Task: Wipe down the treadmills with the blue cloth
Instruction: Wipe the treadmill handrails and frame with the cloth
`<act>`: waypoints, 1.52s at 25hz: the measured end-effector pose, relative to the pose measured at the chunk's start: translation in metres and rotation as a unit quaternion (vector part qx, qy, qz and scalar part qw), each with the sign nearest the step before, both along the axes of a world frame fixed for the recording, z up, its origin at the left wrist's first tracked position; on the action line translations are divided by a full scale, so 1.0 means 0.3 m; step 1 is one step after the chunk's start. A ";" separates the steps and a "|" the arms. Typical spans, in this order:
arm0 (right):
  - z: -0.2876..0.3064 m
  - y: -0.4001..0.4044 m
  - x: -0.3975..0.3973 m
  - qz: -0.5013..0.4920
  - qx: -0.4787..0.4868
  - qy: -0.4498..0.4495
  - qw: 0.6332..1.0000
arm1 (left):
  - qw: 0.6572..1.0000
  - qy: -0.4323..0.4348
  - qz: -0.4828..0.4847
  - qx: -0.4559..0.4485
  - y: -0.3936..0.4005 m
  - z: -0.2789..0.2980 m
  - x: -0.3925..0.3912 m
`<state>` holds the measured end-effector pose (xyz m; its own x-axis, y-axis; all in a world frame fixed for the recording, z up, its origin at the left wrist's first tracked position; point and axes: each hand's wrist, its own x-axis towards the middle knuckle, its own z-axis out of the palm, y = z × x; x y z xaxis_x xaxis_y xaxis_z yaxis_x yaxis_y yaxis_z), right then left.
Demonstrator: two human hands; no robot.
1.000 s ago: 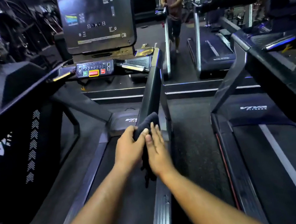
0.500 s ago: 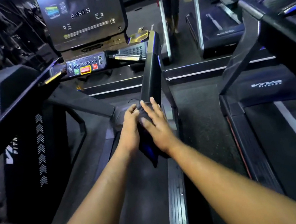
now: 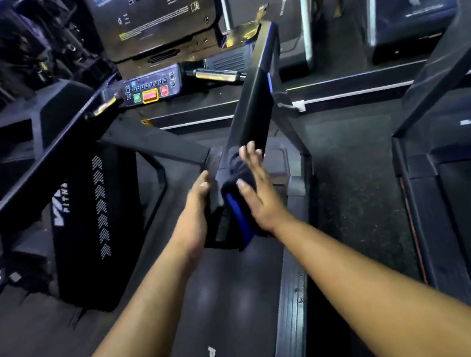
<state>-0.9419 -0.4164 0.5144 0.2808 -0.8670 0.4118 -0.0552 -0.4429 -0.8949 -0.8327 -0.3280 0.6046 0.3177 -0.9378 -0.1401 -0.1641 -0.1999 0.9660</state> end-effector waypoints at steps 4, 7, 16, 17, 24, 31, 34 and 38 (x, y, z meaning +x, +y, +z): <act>0.020 0.131 0.073 -0.048 0.097 -0.028 0.994 | 0.981 -0.192 0.001 0.007 -0.016 -0.021 -0.001; -0.014 0.252 0.069 -0.025 0.089 -0.060 0.994 | 0.974 -0.227 -0.015 -0.008 -0.028 -0.040 0.012; 0.027 0.051 0.055 -0.055 0.124 -0.100 0.986 | 0.972 -0.236 -0.014 0.007 -0.022 -0.027 0.000; 0.016 0.134 0.058 -0.051 0.122 -0.113 0.985 | 0.983 -0.182 0.005 0.005 -0.020 -0.025 0.002; 0.048 0.122 0.061 -0.030 0.020 0.009 0.999 | 0.997 -0.034 0.025 -0.063 -0.010 -0.044 0.002; 0.039 0.214 0.082 -0.050 0.077 -0.039 0.995 | 0.976 -0.209 -0.045 -0.037 -0.008 -0.048 0.021; 0.018 0.165 0.067 -0.030 0.064 -0.037 0.997 | 0.964 -0.262 -0.054 0.003 -0.017 -0.024 0.008; 0.082 -0.145 0.050 -0.046 0.070 0.030 0.996 | 0.914 -0.389 -0.085 0.084 -0.021 0.014 -0.015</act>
<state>-0.9270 -0.4600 0.5389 0.2187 -0.9376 0.2705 -0.1444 -0.3052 -0.9413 -0.8373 -0.3342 0.6087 0.2330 -0.9692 -0.0803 -0.8300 -0.2412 0.5029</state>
